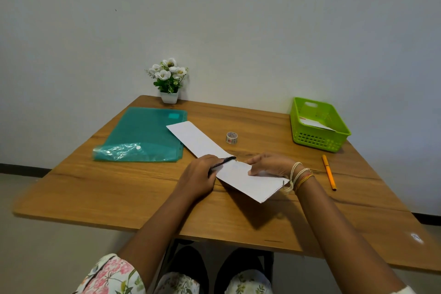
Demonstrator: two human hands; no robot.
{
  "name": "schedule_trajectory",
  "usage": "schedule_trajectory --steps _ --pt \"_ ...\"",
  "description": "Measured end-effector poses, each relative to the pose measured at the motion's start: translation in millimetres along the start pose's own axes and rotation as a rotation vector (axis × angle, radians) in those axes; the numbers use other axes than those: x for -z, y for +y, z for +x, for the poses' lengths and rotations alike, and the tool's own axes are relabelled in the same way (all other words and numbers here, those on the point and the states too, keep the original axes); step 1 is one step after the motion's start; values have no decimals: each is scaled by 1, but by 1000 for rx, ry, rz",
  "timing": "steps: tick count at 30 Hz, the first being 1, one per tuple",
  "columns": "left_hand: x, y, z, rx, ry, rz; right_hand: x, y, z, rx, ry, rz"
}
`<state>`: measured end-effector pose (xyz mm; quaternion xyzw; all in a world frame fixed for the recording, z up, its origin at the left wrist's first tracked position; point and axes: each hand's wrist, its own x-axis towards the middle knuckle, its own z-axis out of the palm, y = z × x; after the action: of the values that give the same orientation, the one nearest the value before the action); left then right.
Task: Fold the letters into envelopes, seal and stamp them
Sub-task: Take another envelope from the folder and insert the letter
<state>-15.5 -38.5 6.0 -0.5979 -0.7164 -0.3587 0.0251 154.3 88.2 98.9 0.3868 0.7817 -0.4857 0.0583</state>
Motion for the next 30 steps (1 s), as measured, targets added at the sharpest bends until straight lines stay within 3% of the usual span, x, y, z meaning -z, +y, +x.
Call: schedule_trajectory --steps 10,19,26,30 --pt "1 -4 2 11 -19 -19 9 2 5 13 -107 133" --pt "4 -3 -1 -14 -12 -102 3 17 11 9 -81 306" --pt "3 -6 0 -6 -11 -91 -17 11 27 -24 145 293" --pt "2 -9 2 69 -1 -65 -20 10 15 -73 12 315"
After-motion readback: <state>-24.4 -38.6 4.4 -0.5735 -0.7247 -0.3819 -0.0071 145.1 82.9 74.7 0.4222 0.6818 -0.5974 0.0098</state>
